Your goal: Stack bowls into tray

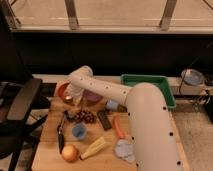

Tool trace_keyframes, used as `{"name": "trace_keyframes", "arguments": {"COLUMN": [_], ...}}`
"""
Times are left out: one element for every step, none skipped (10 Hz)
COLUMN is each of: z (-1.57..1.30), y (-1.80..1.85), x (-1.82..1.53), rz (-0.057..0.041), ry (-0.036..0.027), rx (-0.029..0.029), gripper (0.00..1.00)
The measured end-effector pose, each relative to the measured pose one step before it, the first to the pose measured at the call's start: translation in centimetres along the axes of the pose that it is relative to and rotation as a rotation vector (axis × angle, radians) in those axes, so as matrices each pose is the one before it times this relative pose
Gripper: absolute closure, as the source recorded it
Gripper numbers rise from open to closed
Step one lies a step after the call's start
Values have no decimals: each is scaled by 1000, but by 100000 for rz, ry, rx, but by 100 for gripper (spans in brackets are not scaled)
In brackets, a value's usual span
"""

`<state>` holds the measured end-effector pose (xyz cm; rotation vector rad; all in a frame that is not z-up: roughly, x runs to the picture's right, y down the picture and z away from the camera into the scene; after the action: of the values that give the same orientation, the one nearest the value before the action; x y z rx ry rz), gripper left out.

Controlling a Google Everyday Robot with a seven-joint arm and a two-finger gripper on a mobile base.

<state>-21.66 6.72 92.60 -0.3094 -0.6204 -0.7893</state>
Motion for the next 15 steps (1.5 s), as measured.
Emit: {"name": "trace_keyframes", "arguments": {"z": [-266, -749, -1196, -1752, -1353, -1728, -1357, -1069, -1368, -1080, -1132, -1071, -797, -661, -188], "y": [-170, -247, -545, -866, -821, -803, -603, -398, 315, 468, 863, 1053, 1220, 1692, 1436], "x": [-252, -234, -250, -409, -126, 146, 169, 170, 813, 858, 890, 968, 963, 1150, 838], "rz": [-1974, -1818, -1260, -1709, -1269, -1258, -600, -259, 754, 672, 1335, 1659, 1999, 3278, 2693], "ry": [978, 1019, 1015, 1040, 1053, 1692, 1292, 1341, 2208, 2121, 1887, 1873, 1570, 880, 350], "rx": [1178, 1609, 2356, 3351, 2659, 3329, 2771, 2545, 2111, 699, 54, -458, -1277, -2124, -1904], "gripper": [65, 76, 85, 96, 99, 100, 100, 100, 100, 100, 100, 100, 100, 98, 93]}}
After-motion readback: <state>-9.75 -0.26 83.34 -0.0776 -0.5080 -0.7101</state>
